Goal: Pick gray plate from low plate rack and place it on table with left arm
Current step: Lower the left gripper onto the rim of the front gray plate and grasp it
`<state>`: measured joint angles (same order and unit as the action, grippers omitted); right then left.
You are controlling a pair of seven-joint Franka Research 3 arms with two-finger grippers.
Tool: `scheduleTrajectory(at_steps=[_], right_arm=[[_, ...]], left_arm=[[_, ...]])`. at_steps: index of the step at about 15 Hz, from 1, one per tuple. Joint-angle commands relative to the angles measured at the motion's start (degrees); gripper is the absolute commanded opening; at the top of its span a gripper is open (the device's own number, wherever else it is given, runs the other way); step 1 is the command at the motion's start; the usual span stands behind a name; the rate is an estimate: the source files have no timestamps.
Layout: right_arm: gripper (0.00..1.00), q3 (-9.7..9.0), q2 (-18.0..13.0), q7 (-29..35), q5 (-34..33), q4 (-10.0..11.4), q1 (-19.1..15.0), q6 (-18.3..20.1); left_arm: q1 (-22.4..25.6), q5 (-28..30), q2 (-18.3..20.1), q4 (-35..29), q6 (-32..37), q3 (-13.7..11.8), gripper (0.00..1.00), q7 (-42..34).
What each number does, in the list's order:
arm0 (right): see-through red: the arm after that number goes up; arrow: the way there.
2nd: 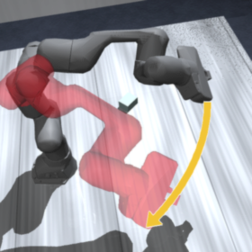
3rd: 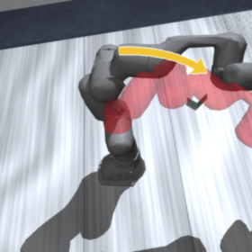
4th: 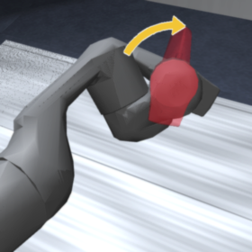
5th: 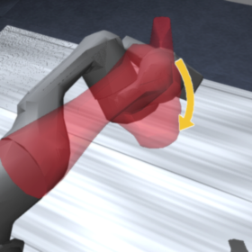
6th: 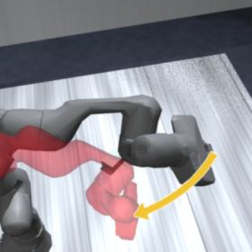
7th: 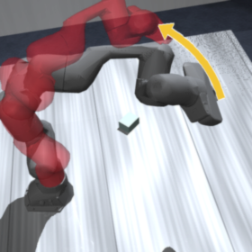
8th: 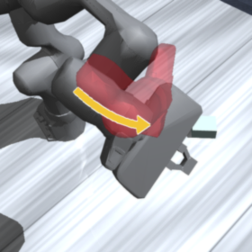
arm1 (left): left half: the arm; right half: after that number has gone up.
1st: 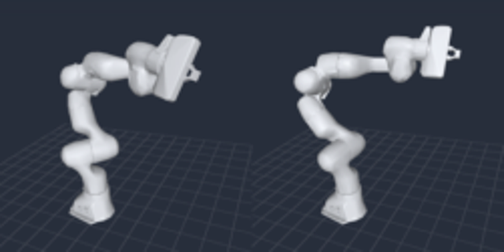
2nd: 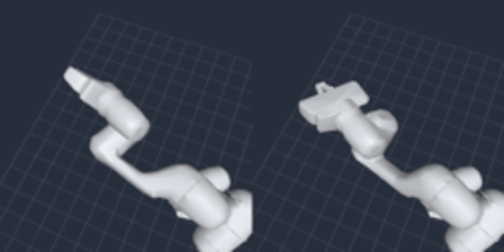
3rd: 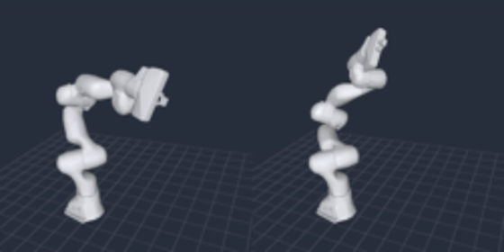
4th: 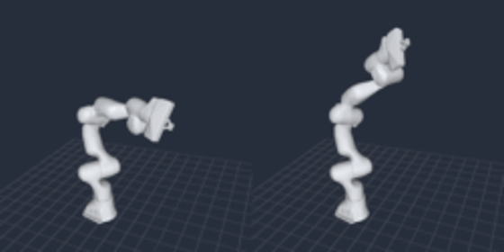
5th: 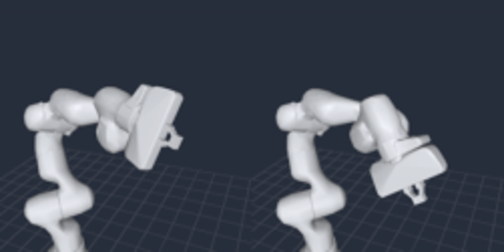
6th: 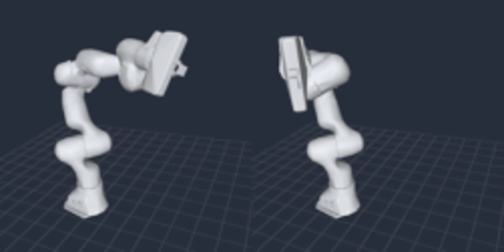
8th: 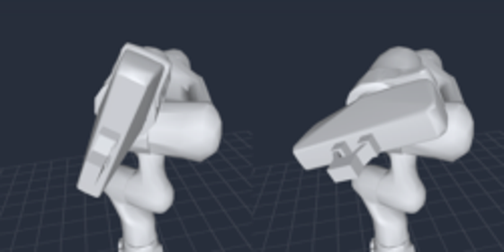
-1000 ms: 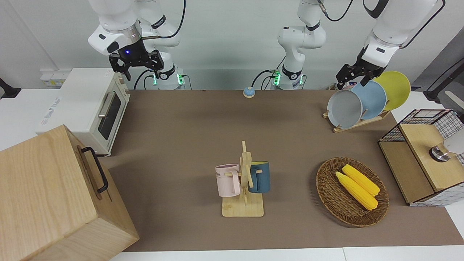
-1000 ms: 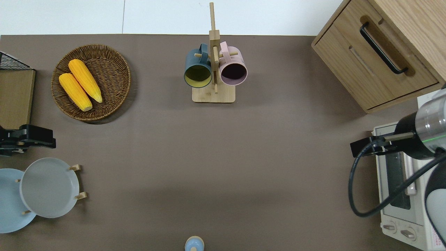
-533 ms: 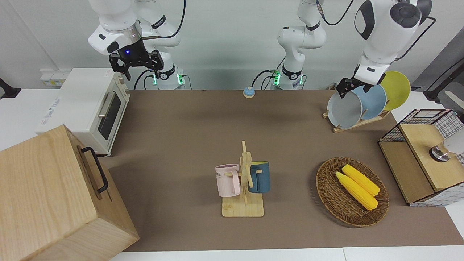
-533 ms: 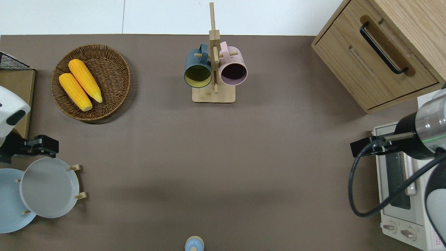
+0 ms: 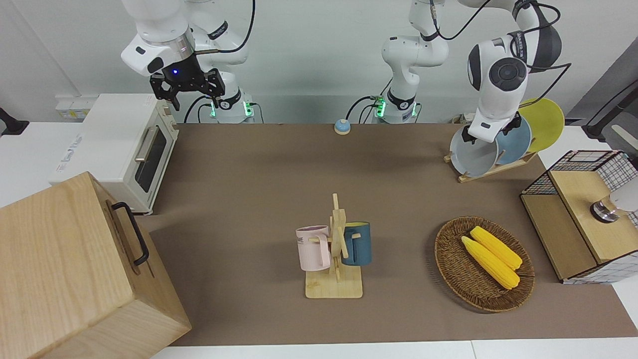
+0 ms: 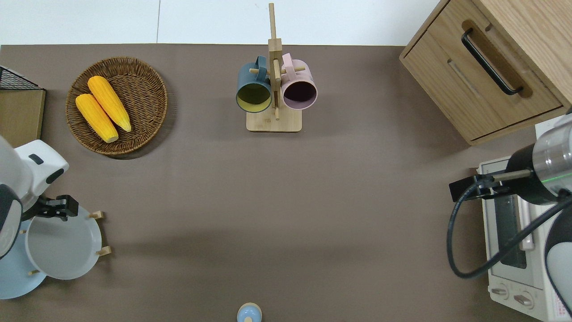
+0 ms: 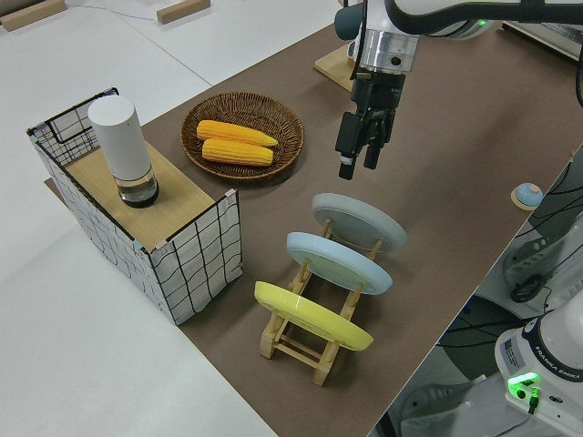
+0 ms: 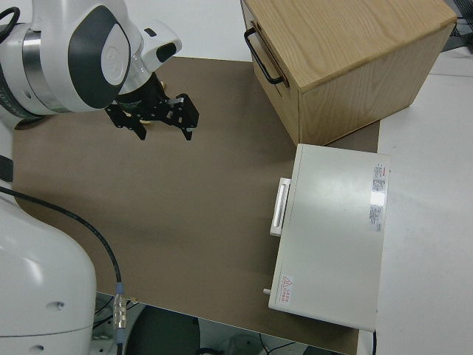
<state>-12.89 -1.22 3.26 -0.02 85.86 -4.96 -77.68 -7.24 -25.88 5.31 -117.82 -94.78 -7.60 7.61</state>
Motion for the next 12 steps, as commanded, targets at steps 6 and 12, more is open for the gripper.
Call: scheduleTrajectory(at_steps=[6, 12], right_arm=[[0.990, -0.38, -0.27, -0.19, 0.20, -0.35, -0.85, 0.87], [0.990, -0.38, -0.27, -0.19, 0.20, -0.35, -0.85, 0.87]], left_arm=[[-0.06, -2.07, 0.22, -5.76, -2.16, -2.51, 0.48, 0.38], [0.03, -1.80, 0.05, -5.32, -2.16, -2.51, 0.00, 0.91]])
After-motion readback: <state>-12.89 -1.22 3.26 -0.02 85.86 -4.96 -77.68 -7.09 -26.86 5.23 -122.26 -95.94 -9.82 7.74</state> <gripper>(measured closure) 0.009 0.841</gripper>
